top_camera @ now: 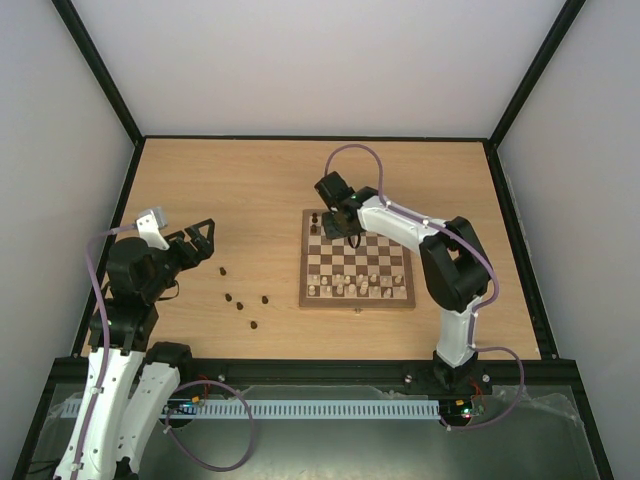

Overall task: Set up the chess pieces on the board
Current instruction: Place the chess piece on the chessboard.

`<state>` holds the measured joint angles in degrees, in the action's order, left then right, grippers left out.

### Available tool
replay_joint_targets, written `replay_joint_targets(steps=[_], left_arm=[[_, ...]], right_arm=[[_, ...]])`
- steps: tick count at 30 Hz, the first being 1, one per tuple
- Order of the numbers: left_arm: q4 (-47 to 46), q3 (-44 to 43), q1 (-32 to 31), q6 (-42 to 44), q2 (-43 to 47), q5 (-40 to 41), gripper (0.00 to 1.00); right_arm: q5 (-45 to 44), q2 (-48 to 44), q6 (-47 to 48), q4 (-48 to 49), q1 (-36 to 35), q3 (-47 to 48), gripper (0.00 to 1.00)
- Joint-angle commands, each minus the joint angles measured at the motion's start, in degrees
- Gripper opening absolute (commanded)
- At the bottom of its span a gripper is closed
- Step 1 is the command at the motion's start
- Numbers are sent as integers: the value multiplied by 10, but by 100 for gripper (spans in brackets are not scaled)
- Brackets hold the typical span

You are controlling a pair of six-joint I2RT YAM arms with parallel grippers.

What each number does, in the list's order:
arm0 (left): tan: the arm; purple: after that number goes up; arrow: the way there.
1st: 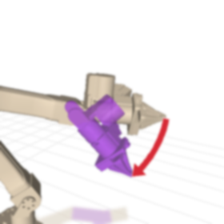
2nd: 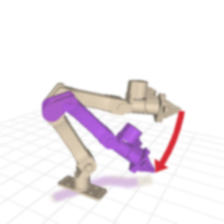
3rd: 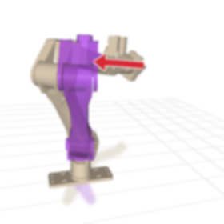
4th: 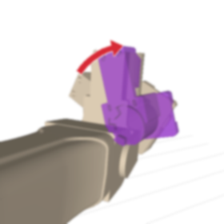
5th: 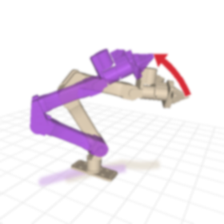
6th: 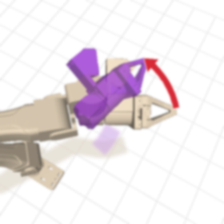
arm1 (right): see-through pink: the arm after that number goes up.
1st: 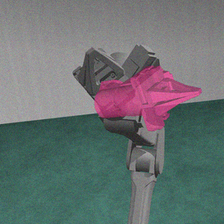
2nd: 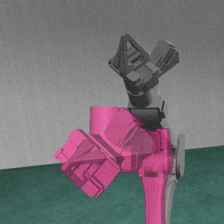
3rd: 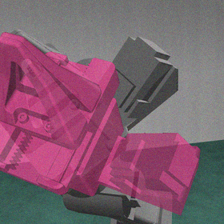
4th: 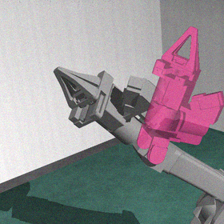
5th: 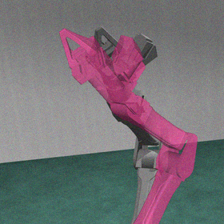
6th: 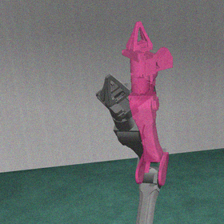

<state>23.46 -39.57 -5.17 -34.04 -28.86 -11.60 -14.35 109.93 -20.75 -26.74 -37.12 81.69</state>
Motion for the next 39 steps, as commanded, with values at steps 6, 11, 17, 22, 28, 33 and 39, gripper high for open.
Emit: replay_joint_targets(steps=[6,11,17,22,28,33,39], left_arm=[[-13,0,2,-5,1,-7,100],[-12,0,2,-5,2,-7,100],[-11,0,2,-6,4,-7,100],[-10,-1,2,-5,4,-7,100],[-13,0,2,-8,4,-9,100],[-13,-1,2,-7,1,-6,100],[-12,-3,2,-10,1,-2,100]], right_arm=[[-8,19,0,11,6,9,11],[-10,25,-2,15,6,10,11],[-15,25,-4,22,8,8,17],[-17,9,-5,25,8,2,28],[-16,-33,-5,27,8,-12,31],[-3,-120,-11,34,1,-56,35],[71,-184,-12,42,-73,-96,64]])
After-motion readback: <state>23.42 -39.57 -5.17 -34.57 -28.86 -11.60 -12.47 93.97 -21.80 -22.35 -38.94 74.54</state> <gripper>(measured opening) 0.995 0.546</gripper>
